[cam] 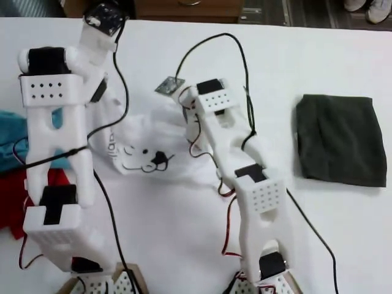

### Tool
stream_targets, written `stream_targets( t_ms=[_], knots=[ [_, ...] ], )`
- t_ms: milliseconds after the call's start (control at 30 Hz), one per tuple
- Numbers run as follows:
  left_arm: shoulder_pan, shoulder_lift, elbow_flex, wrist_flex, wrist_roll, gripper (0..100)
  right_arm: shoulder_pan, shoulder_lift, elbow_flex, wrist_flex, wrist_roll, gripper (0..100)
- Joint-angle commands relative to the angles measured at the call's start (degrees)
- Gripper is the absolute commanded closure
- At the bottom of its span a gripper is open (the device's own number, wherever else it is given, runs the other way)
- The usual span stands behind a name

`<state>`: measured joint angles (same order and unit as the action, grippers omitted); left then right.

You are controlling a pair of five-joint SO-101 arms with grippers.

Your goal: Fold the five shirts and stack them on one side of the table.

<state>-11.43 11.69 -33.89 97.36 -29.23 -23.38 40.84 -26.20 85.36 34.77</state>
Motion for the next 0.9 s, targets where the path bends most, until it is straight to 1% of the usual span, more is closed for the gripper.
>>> stream_targets(
  t_ms=[0,333,567,867],
  knots=[
    [0.0,-2.2,0.0,-0.8,-0.1,98,0.4,-4.4,-0.3,-1.2,0.0,84.7],
    [0.0,-2.2,0.0,-0.8,-0.1,98,0.7,-4.5,-1.6,-2.4,0.0,84.7],
    [0.0,-2.2,0.0,-0.8,-0.1,98,1.3,-4.4,-1.1,-6.6,0.0,84.7],
    [0.0,-2.2,0.0,-0.6,0.0,98,1.5,-3.2,-1.1,-7.0,0.0,84.7]
  ],
)
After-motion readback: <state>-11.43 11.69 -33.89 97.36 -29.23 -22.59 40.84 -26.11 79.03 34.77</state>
